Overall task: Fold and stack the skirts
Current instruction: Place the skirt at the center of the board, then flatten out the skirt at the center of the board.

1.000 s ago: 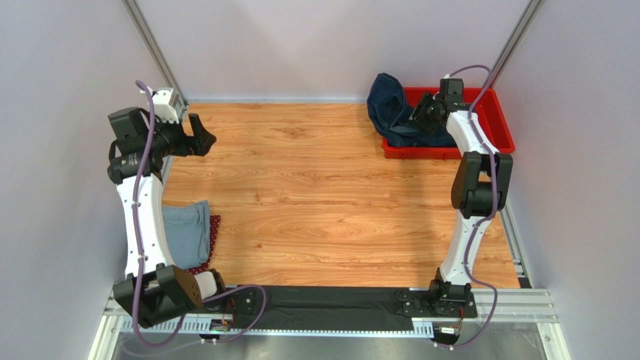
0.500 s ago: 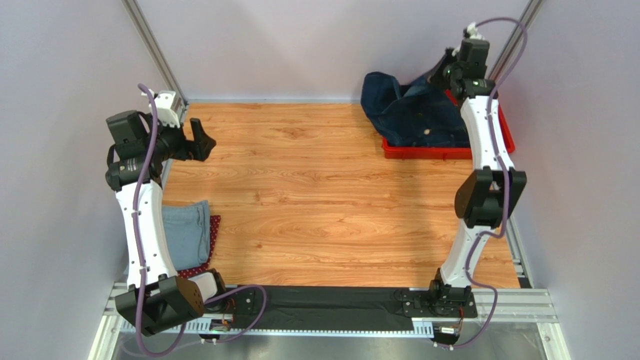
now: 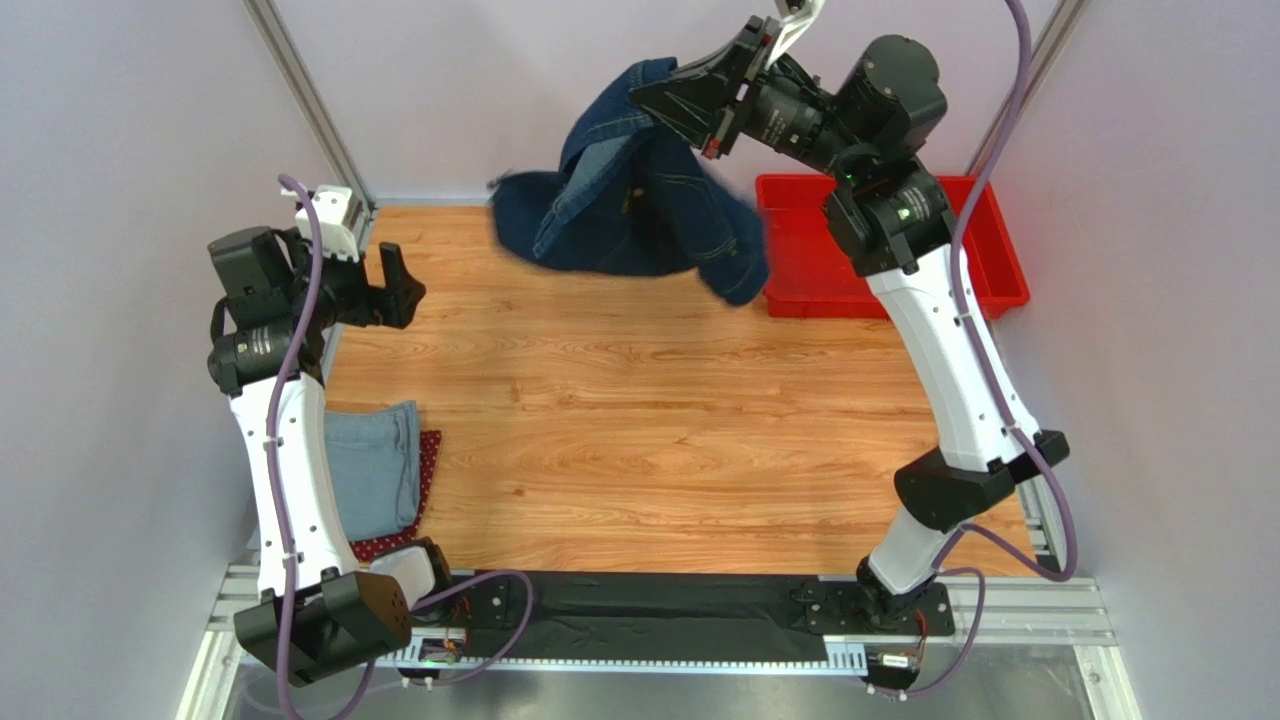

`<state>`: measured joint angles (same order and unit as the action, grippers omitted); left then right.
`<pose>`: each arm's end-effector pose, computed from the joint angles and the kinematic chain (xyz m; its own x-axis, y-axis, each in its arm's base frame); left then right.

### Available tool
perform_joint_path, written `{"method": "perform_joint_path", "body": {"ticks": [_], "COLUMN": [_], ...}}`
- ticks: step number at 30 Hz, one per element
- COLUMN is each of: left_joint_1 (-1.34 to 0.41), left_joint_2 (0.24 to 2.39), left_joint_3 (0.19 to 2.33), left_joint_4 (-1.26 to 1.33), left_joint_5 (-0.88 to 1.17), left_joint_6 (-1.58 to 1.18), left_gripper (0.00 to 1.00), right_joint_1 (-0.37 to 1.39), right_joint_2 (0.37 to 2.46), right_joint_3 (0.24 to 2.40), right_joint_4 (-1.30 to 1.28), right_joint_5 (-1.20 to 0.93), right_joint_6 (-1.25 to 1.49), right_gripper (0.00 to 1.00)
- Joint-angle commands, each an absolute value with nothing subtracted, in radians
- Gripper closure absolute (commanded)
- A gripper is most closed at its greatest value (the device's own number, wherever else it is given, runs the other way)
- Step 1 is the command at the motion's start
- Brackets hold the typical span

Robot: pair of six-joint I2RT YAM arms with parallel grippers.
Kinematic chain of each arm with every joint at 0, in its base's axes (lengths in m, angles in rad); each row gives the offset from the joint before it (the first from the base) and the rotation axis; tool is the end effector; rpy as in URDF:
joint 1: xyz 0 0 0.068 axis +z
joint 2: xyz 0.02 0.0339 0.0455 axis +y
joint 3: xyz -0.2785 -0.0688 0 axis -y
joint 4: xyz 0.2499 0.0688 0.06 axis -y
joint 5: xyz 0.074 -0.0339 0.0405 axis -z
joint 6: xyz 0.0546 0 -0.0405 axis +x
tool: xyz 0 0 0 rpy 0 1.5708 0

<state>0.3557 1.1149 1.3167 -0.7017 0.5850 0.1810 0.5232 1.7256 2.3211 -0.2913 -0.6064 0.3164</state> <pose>0.2309 0.0536 0.4151 -0.4125 0.0069 -0.9109 0.2422 0.9648 -0.1024 0.2873 0.2016 0.6141 -0.0277 0.2792 -0.9598 -0.9185 0.3717 0.1346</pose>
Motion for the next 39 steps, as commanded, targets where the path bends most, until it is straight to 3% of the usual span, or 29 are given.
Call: {"method": "perform_joint_path", "body": {"ticks": [1,9,11,14,15,16,17,18,20,22,27,32,39], "left_joint_1": [0.354,0.353,0.353,0.354,0.353,0.351,0.350,0.336,0.299,0.259,0.012,-0.303,-0.691], "left_joint_2": [1.080,1.083,1.089,1.124,1.135,1.147,1.181,1.201,1.268,1.327,1.362,1.339,1.416], "left_joint_3": [1.348,1.365,1.358,1.336,1.319,1.310,1.296,1.292,1.290,1.284,1.201,1.112,1.130], "left_joint_4": [-0.712,-0.752,-0.755,-0.761,-0.764,-0.765,-0.773,-0.781,-0.827,-0.883,-0.927,-0.845,-0.680], "left_joint_5": [0.552,0.581,0.609,0.656,0.669,0.689,0.715,0.715,0.704,0.684,0.589,0.500,0.296], "left_joint_6": [0.239,0.275,0.281,0.285,0.282,0.284,0.282,0.279,0.293,0.327,0.423,0.489,0.508], "left_gripper": [0.01,0.01,0.01,0.04,0.06,0.09,0.15,0.19,0.30,0.31,0.26,0.20,0.18], "right_joint_1": [0.503,0.511,0.515,0.515,0.515,0.515,0.514,0.512,0.503,0.503,0.502,0.456,0.400], "right_joint_2": [1.668,1.719,1.825,2.062,2.130,2.252,2.305,2.350,2.417,2.376,2.127,1.855,1.660], "right_joint_3": [2.251,2.086,2.112,2.351,2.429,2.563,2.607,2.640,2.683,2.593,2.181,1.679,1.254], "right_joint_4": [-0.212,-0.336,-0.342,-0.434,-0.451,-0.457,-0.446,-0.440,-0.469,-0.523,-0.548,-0.532,-0.480], "right_joint_5": [-0.648,-0.584,-0.565,-0.481,-0.442,-0.402,-0.311,-0.278,-0.206,-0.110,0.043,-0.060,-0.101], "right_joint_6": [0.387,0.361,0.350,0.295,0.287,0.287,0.302,0.320,0.356,0.310,0.177,0.196,0.285], "right_gripper": [1.00,1.00,1.00,0.99,0.95,0.73,0.62,0.44,0.36,0.27,0.27,0.33,0.34]}}
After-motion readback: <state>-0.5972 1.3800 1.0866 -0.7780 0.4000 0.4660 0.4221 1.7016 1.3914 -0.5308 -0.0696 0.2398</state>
